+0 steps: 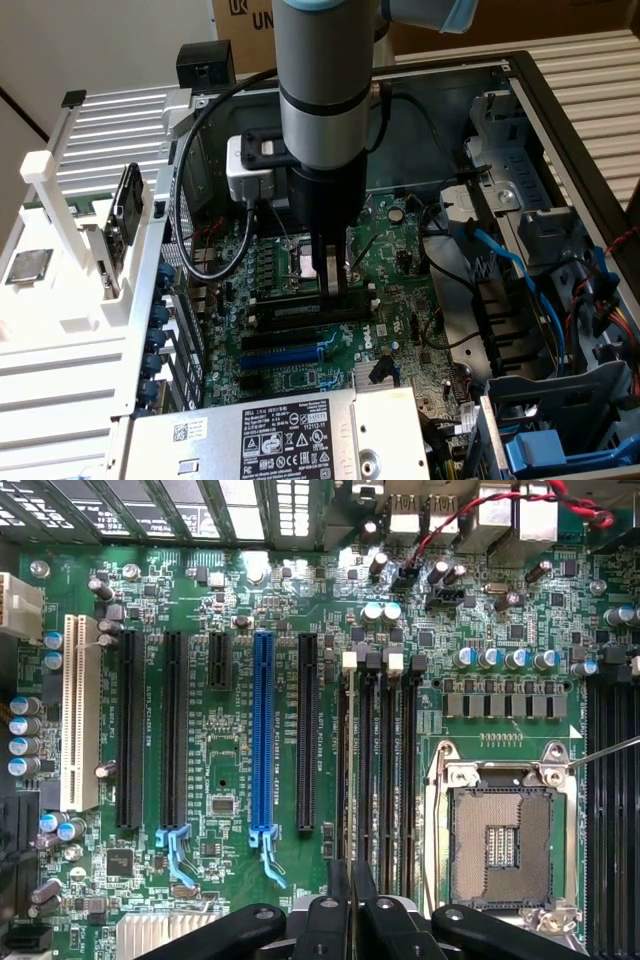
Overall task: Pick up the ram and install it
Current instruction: 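Insert the ram into the slot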
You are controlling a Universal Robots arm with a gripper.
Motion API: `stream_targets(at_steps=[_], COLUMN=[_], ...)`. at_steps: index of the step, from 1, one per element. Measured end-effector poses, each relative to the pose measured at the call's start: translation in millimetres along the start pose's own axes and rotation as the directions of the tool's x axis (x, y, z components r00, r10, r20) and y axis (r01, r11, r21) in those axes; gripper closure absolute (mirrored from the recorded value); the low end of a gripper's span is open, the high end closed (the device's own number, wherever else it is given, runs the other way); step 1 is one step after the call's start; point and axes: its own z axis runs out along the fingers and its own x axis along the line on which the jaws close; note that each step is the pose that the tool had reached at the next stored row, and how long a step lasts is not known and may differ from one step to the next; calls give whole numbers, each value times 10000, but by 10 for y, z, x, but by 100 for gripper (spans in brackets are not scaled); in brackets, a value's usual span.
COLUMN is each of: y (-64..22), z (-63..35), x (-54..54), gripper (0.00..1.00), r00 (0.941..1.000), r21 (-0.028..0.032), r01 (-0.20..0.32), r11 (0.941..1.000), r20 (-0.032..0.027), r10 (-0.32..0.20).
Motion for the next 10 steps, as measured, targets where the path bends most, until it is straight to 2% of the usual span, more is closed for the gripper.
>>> stream_targets(at_steps=[10], y=[0], z=[3], x=[0], gripper=[87], r00=[10000], r21=[0], r01=[0], r11=[10000], r20=[2], r10=[0])
